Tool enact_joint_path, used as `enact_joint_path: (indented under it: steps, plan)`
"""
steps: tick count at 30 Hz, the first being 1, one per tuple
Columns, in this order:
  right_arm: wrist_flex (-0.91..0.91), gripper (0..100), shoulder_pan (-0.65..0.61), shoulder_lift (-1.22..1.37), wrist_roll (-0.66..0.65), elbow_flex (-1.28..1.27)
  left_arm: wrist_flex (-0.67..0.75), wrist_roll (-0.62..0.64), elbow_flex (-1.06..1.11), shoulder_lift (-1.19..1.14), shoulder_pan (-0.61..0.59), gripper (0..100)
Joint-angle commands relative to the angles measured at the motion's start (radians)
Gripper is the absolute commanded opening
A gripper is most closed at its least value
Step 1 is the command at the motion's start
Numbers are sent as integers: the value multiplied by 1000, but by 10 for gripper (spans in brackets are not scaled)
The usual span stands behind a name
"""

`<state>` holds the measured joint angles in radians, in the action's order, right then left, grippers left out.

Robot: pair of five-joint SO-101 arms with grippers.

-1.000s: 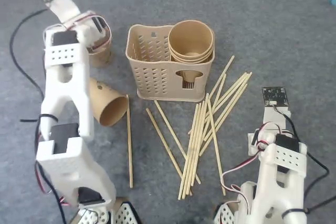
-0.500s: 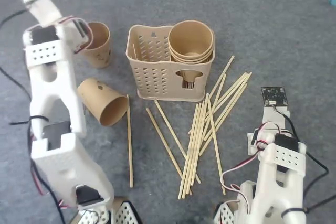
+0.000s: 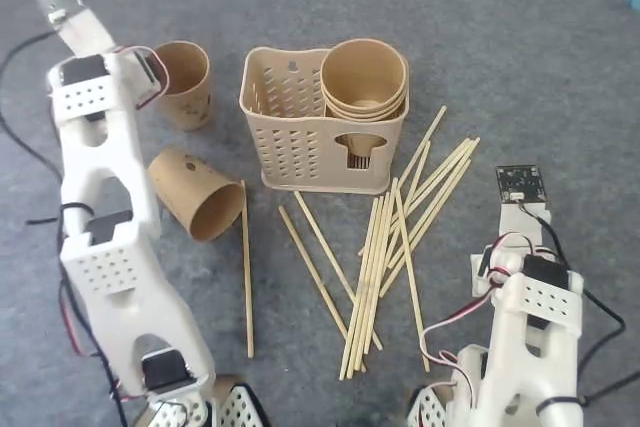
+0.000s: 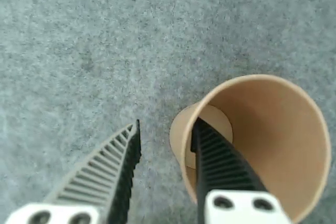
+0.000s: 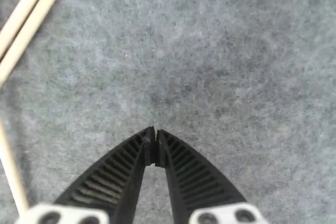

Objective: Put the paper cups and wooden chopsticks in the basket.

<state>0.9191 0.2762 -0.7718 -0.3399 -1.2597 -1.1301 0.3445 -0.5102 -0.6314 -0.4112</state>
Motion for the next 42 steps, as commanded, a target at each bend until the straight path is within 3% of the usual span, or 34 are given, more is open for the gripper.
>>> enact_joint_path:
  steps: [1, 8, 22, 26, 34, 42]
  plan:
    - [-2, 8, -7, -31, -17, 6, 21, -6, -65, 11, 14, 15]
    - [-5, 8, -8, -31, -17, 6, -143, -6, -165, 11, 26, 12]
    - [-7, 8, -7, -31, -15, 6, -496, -2, -579, 9, 41, 12]
    - [-7, 8, -7, -31, -15, 6, -618, 57, -748, 9, 64, 12]
    - [-7, 8, -7, -31, -15, 6, -628, 133, -829, 109, 138, 12]
    - [-7, 8, -7, -31, -17, 6, -626, 138, -722, 362, 247, 12]
